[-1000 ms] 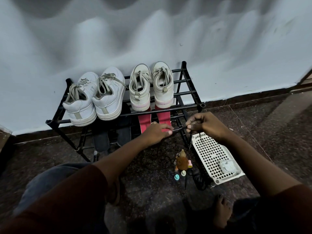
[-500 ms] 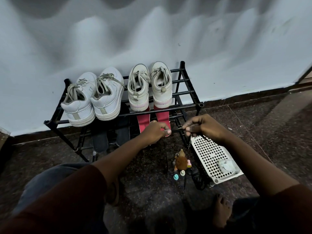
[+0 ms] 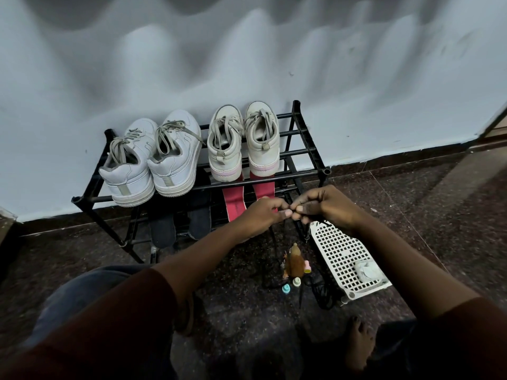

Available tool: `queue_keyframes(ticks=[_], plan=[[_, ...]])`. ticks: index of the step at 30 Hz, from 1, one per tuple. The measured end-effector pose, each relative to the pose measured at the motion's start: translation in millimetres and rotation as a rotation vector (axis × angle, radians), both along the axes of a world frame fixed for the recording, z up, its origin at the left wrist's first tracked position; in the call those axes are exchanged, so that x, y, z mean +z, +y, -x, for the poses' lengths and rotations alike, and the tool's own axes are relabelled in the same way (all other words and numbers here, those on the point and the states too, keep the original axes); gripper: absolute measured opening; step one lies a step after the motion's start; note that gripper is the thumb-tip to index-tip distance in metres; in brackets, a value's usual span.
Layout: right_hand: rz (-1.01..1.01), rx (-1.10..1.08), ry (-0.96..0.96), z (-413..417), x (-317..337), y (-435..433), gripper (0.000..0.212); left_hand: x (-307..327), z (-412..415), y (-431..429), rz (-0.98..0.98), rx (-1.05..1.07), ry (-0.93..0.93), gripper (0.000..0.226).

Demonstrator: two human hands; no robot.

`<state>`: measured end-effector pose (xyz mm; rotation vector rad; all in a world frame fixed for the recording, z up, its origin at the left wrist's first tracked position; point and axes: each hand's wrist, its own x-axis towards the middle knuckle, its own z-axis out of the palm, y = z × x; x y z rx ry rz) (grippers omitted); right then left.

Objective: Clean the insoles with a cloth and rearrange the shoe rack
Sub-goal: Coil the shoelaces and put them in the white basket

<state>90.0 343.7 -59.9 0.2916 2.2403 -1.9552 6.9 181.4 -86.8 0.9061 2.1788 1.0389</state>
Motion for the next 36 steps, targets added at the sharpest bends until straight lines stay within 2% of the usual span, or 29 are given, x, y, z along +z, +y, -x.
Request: queue_keyframes(ticks=[7, 12, 14, 15, 17, 18, 20, 22, 25, 31, 36], plan=[[0.171, 0.026, -0.098, -6, 2, 10, 0.015, -11, 11, -11, 0.080, 0.026, 0.028, 0.015], [0.331, 0.004, -0.117, -6, 4, 10, 0.039, -21, 17, -17, 0.074, 0.064, 0.014, 0.023], [0.362, 0.012, -0.100, -5, 5, 8, 0.036, -15, 14, -15, 0.017, 0.113, -0.038, 0.009], [0.350, 0.010, -0.085, -5, 6, 7, 0.030, -12, 12, -12, -0.025, 0.153, -0.076, 0.013], [0.278, -0.025, -0.033, -4, 7, 2, 0.018, -5, 11, -6, -0.117, 0.262, -0.181, 0.039], [0.213, -0.059, 0.010, -3, 7, -1, 0.014, -3, 11, -4, -0.172, 0.300, -0.226, 0.043], [0.049, -0.137, 0.098, -1, 2, -6, 0.010, 1, 10, 2, -0.305, 0.349, -0.290, 0.038], [-0.068, -0.211, 0.147, 2, -3, -10, 0.011, 3, 7, 5, -0.426, 0.384, -0.347, 0.022], [-0.084, -0.315, 0.213, 5, -9, -13, 0.019, 6, 4, 8, -0.566, 0.443, -0.423, 0.011], [-0.035, -0.436, 0.285, 7, -6, -20, 0.020, 11, 1, 8, -0.516, 0.468, -0.405, 0.004], [-0.045, -0.430, 0.322, 5, -5, -22, 0.022, 14, -5, 10, -0.534, 0.442, -0.544, 0.005]])
